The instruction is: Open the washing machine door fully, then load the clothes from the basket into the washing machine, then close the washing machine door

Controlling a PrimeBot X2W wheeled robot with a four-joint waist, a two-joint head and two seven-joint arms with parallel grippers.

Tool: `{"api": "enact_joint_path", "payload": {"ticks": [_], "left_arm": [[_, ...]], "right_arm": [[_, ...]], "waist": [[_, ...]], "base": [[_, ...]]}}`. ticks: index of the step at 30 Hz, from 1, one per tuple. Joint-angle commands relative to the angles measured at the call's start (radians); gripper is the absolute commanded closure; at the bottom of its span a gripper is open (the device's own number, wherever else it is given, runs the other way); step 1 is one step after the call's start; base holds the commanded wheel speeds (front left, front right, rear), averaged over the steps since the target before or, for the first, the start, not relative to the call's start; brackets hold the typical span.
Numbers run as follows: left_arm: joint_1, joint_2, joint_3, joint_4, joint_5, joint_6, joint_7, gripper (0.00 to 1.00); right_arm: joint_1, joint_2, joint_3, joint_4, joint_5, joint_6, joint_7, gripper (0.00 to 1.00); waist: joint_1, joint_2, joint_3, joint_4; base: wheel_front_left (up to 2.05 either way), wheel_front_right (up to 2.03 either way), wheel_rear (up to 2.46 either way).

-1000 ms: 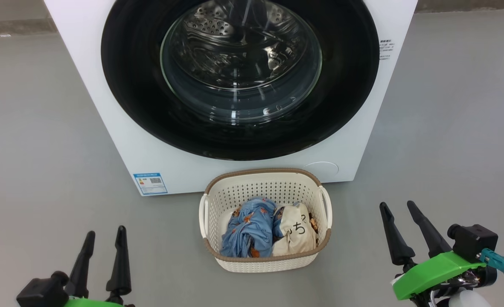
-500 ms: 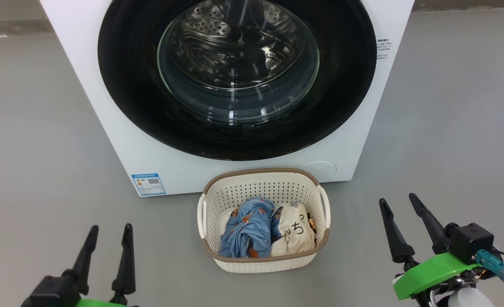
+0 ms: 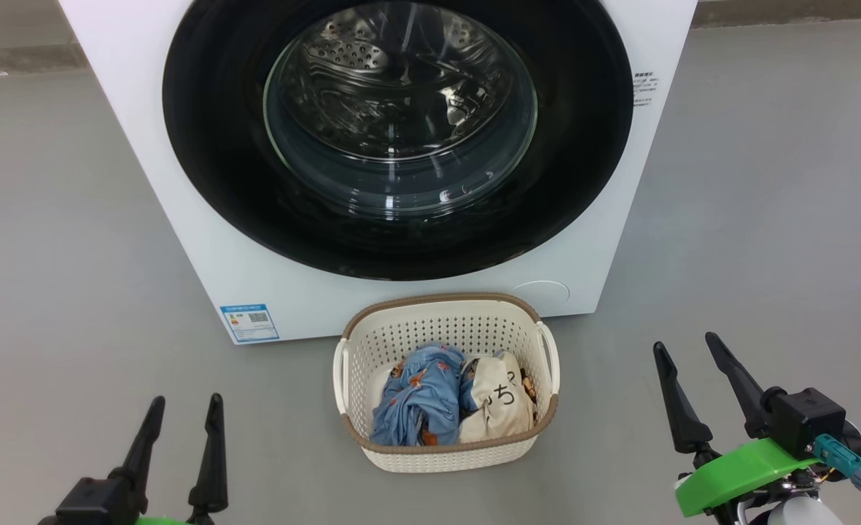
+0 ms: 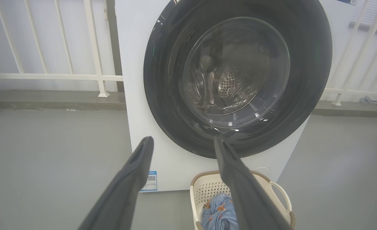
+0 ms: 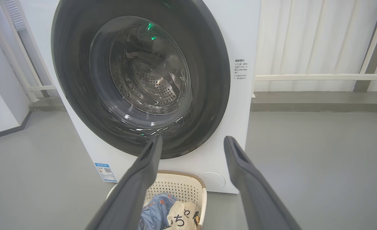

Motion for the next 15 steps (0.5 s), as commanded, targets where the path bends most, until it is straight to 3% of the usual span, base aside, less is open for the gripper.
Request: {"api": "enact_joint_path", "payload": {"ticks": [1, 15], "left_arm": [[-0.049, 0.019, 0.036, -0.011, -0.004, 0.001, -0.009, 0.00], [-0.064, 0.017, 0.055, 0.023, 0.059, 0.002, -0.009, 0.00]], "right_arm": [[-0.008, -0.005, 0.013, -0.027, -0.013, 0.006, -0.013, 0.00], [0.001, 0.005, 0.007, -0.036, -0.019, 0.006, -0.013, 0.00]], "waist": [[0.0001, -0.0001, -0.001, -0.001], [0.0001, -0.0001, 0.009, -0.004]], "base": [[0.00, 0.00, 0.00], [0.08, 0.09, -0.18]]}}
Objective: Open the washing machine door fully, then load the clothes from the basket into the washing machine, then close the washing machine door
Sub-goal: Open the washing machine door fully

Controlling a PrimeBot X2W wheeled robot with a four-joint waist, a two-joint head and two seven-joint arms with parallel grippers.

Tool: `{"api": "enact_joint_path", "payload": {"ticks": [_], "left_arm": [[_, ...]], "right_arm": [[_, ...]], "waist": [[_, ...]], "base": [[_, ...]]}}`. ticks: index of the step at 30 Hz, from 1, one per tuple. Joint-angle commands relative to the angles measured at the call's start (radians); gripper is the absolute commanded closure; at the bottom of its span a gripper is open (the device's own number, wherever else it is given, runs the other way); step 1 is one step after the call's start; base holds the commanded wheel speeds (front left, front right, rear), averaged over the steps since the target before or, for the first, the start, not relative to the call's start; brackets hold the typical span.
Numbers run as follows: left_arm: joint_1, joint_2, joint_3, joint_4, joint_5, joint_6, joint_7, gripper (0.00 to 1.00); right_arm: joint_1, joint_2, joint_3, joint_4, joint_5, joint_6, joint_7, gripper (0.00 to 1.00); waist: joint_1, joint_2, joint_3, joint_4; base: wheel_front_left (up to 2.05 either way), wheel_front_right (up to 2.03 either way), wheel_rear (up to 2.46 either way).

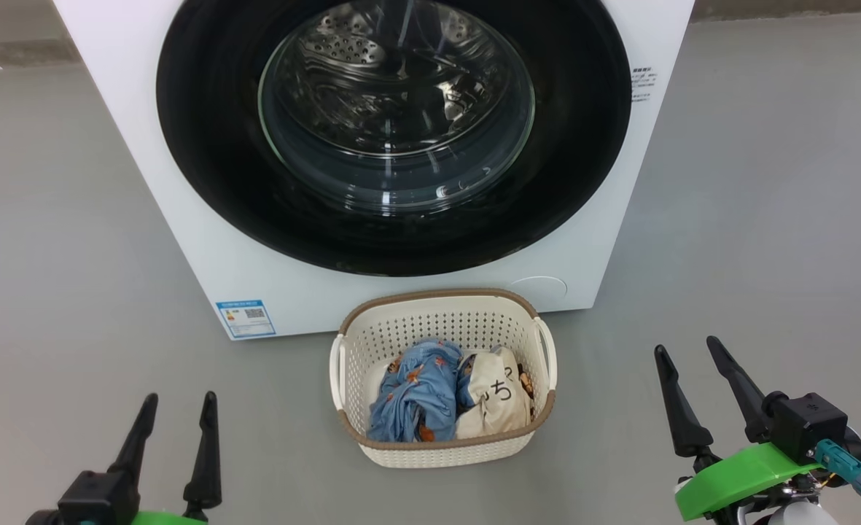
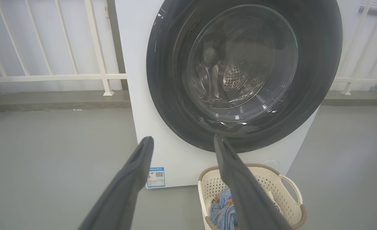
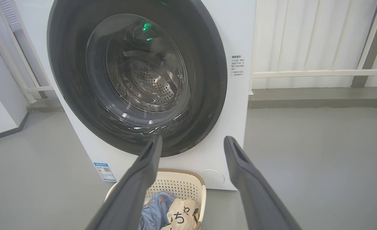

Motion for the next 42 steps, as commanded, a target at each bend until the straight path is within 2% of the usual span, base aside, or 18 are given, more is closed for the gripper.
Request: {"api": "enact_joint_path", "payload": {"ticks": [1, 25, 31, 42], "left_arm": [[-0.052, 0.014, 0.036, -0.016, 0.019, 0.002, -0.009, 0.00], [-0.096, 0.013, 0.044, -0.020, 0.015, 0.001, -0.009, 0.00], [-0.099, 0.007, 0.040, -0.028, -0.035, 0.001, -0.009, 0.00], [-0.097, 0.011, 0.027, -0.025, -0.047, 0.000, -0.009, 0.00]], "right_arm": [[-0.014, -0.008, 0.022, -0.028, -0.017, 0.006, -0.012, 0.00], [-0.044, 0.007, 0.007, -0.033, -0.019, 0.006, -0.012, 0.00], [-0.046, 0.008, 0.001, -0.032, -0.020, 0.006, -0.012, 0.00], [-0.060, 0.007, 0.004, -0.028, -0.019, 0.006, -0.012, 0.00]], "waist": [[0.0001, 0.0000, 0.007, 0.000], [0.0000, 0.0000, 0.064, -0.011], [0.0000, 0.0000, 0.066, -0.009], [0.0000, 0.0000, 0.070, -0.006]], "base": [[0.48, 0.48, -0.96], [1.11, 1.11, -2.22], [1.13, 1.12, -2.25], [0.48, 0.48, -0.96]]}}
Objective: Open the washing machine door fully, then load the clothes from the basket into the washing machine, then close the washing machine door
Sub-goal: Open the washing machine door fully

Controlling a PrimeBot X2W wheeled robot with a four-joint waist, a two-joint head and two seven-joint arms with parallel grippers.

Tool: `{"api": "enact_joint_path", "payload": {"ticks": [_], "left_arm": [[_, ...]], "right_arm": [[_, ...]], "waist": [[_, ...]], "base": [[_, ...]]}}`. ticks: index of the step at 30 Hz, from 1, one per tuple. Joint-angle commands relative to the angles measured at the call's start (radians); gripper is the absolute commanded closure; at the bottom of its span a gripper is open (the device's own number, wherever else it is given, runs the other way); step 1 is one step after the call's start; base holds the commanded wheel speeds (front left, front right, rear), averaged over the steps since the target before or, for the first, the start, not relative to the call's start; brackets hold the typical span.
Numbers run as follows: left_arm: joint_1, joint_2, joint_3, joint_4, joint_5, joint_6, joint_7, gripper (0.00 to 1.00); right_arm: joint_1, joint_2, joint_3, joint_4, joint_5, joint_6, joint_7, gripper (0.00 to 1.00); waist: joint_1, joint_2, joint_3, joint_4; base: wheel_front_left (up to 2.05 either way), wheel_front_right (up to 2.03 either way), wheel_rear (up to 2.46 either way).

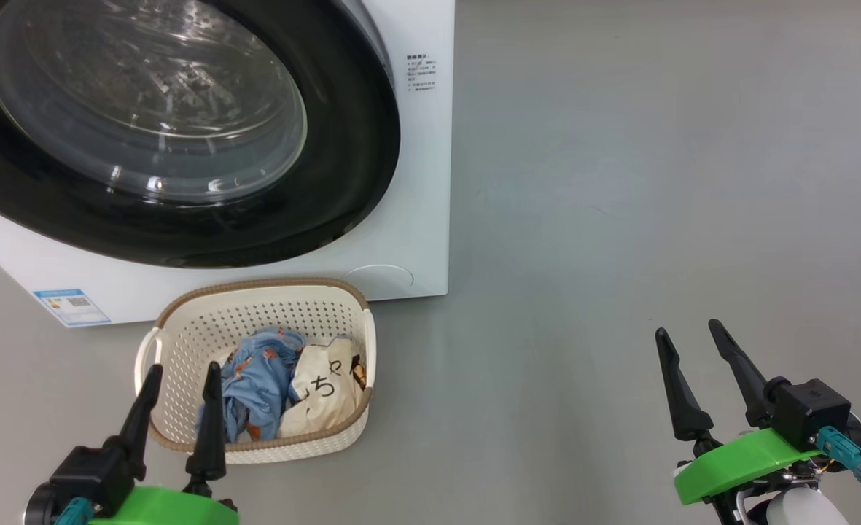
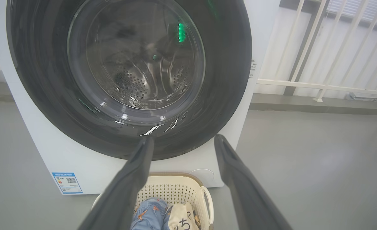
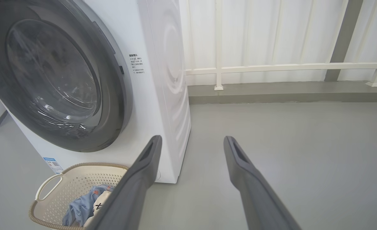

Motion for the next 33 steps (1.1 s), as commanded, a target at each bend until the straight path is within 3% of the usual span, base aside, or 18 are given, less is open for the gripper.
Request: {"api": "enact_joint_path", "payload": {"ticks": [1, 5, 6, 7, 8, 9, 10, 20, 28, 29, 33], "left_arm": [[-0.036, 0.019, 0.029, -0.024, -0.006, 0.000, -0.009, 0.00], [-0.032, 0.010, 0.030, -0.029, -0.012, 0.000, -0.009, 0.00], [-0.030, 0.006, 0.032, -0.031, -0.013, 0.000, -0.009, 0.00], [-0.026, 0.003, 0.033, -0.033, -0.014, 0.000, -0.009, 0.00], [-0.023, 0.000, 0.034, -0.033, -0.015, 0.000, -0.009, 0.00], [-0.020, -0.004, 0.034, -0.033, -0.016, 0.000, -0.009, 0.00], [-0.017, -0.007, 0.034, -0.033, -0.017, 0.000, -0.009, 0.00], [-0.009, -0.029, 0.023, -0.040, -0.027, 0.000, -0.009, 0.00], [-0.032, -0.038, 0.004, -0.049, -0.034, 0.000, -0.009, 0.00], [-0.032, -0.038, 0.004, -0.049, -0.034, 0.000, -0.009, 0.00], [-0.055, -0.042, -0.010, -0.061, -0.036, 0.000, -0.009, 0.00]], "right_arm": [[-0.034, -0.007, 0.019, -0.020, -0.003, 0.006, -0.012, 0.00], [-0.048, -0.006, 0.023, -0.025, 0.010, 0.006, -0.012, 0.00], [-0.052, -0.003, 0.023, -0.027, 0.024, 0.006, -0.012, 0.08], [-0.059, 0.000, 0.022, -0.029, 0.041, 0.006, -0.012, 0.47], [-0.065, 0.003, 0.022, -0.031, 0.061, 0.006, -0.012, 0.58], [-0.072, 0.006, 0.022, -0.032, 0.084, 0.006, -0.012, 0.91], [-0.079, 0.009, 0.021, -0.034, 0.107, 0.006, -0.012, 1.00], [-0.171, 0.019, 0.092, -0.126, 0.502, 0.006, -0.012, 1.00], [-0.305, -0.072, 0.179, -0.101, 0.947, 0.006, -0.012, 1.00], [-0.305, -0.072, 0.179, -0.101, 0.947, 0.006, -0.012, 1.00], [-0.395, -0.138, 0.202, -0.070, 1.129, 0.006, 0.005, 1.00]], "waist": [[0.0000, 0.0000, 0.000, 0.001], [0.0000, 0.0000, 0.002, 0.005], [0.0000, 0.0000, 0.002, 0.006], [0.0000, 0.0000, 0.002, 0.007], [0.0000, 0.0000, 0.002, 0.009], [0.0000, 0.0000, 0.001, 0.011], [0.0000, 0.0000, 0.000, 0.013], [0.0000, 0.0000, 0.012, 0.052], [0.0000, 0.0000, 0.064, 0.087], [0.0000, 0.0000, 0.064, 0.087], [0.0000, 0.0000, 0.110, 0.107]], "base": [[0.01, 0.01, -0.01], [0.00, 0.00, 0.00], [0.00, 0.00, 0.00], [0.00, 0.00, 0.00], [0.00, 0.00, 0.00], [0.00, 0.00, 0.00], [0.00, 0.00, 0.00], [0.00, 0.00, 0.00], [0.00, 0.00, 0.00], [0.00, 0.00, 0.00], [0.00, 0.00, 0.00]]}}
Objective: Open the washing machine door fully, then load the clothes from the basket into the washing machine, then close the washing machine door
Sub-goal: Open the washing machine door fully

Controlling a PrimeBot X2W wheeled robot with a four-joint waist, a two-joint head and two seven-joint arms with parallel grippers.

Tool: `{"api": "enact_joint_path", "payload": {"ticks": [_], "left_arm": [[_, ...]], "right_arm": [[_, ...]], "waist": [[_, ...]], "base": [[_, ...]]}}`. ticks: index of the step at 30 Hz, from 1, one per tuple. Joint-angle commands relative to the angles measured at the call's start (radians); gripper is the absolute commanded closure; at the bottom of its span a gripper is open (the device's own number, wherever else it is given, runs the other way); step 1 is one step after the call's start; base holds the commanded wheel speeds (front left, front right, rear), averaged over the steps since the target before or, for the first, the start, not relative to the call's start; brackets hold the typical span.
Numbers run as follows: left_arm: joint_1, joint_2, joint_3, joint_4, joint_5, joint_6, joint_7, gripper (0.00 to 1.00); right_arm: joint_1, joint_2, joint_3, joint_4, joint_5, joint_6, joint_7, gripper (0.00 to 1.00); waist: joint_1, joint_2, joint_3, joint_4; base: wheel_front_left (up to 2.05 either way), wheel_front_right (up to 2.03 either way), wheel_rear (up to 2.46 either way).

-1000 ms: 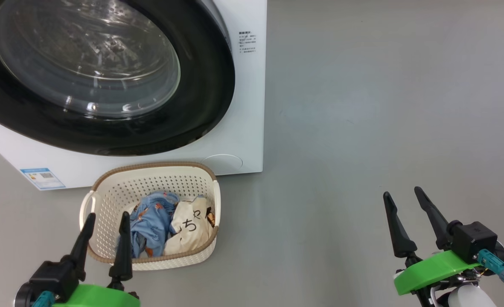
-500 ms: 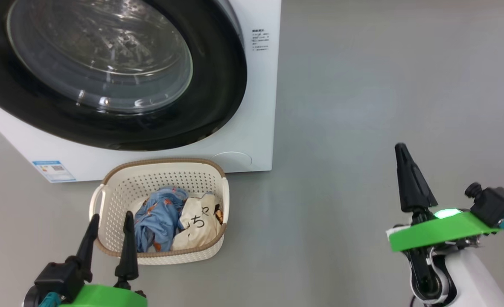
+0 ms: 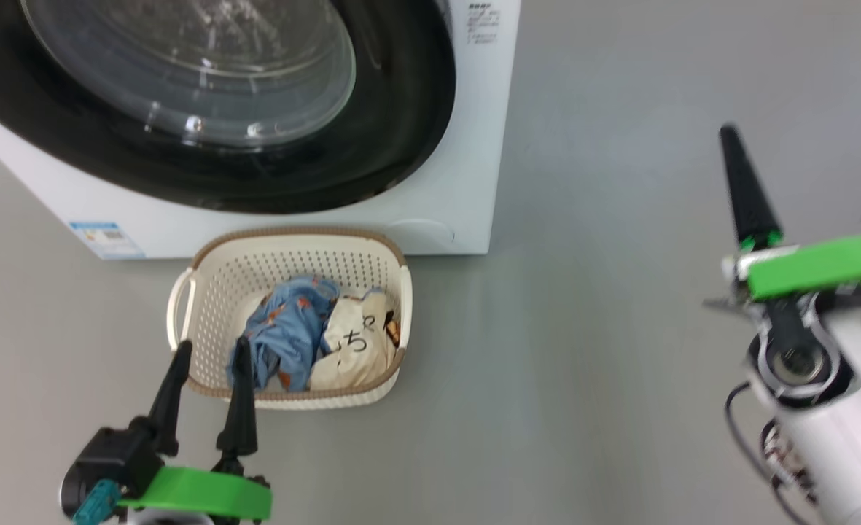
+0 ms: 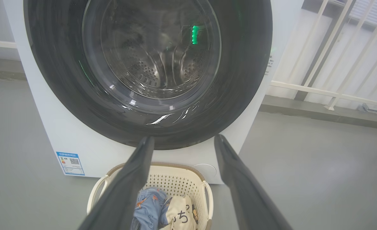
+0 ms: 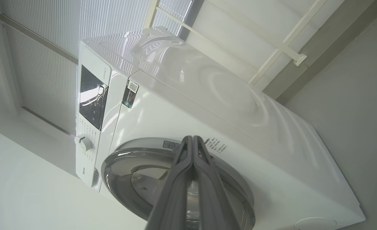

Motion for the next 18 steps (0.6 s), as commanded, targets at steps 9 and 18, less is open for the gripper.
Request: {"api": "enact_joint_path", "payload": {"ticks": [9, 18], "left_arm": [[-0.107, 0.004, -0.015, -0.059, -0.022, 0.001, -0.009, 0.00], [-0.162, 0.002, -0.048, -0.094, -0.032, 0.001, -0.009, 0.00]], "right_arm": [[-0.220, -0.105, -0.021, 0.034, 0.222, 0.006, 0.189, 1.00], [-0.379, -0.110, -0.101, 0.098, 0.309, 0.006, 0.386, 1.00]], "waist": [[-0.0001, 0.0000, 0.149, 0.082], [-0.0001, 0.0000, 0.236, 0.146]], "base": [[0.00, 0.00, 0.00], [0.00, 0.00, 0.00]]}}
